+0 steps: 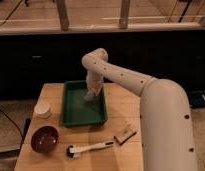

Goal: Place sponge in tray

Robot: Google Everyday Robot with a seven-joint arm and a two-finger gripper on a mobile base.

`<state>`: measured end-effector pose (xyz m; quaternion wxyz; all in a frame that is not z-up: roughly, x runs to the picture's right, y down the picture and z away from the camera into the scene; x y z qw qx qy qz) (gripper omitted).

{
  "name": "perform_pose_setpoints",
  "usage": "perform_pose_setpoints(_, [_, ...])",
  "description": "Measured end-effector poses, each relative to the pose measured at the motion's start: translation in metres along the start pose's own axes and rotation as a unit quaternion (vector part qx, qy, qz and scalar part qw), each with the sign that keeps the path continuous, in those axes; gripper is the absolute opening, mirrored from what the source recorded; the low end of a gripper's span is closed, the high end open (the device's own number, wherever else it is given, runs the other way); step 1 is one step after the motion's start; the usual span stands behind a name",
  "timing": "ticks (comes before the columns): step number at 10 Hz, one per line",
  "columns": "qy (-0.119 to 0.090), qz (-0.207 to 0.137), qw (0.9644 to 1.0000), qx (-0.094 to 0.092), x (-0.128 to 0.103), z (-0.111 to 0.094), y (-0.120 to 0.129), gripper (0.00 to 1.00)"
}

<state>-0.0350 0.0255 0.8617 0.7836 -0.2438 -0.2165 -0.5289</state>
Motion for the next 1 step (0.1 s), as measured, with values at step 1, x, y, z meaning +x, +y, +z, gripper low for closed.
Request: perform_pose_setpoints(1, [-0.001, -0.002, 1.0, 0.001, 0.0, 0.0007, -0.0003, 0.38])
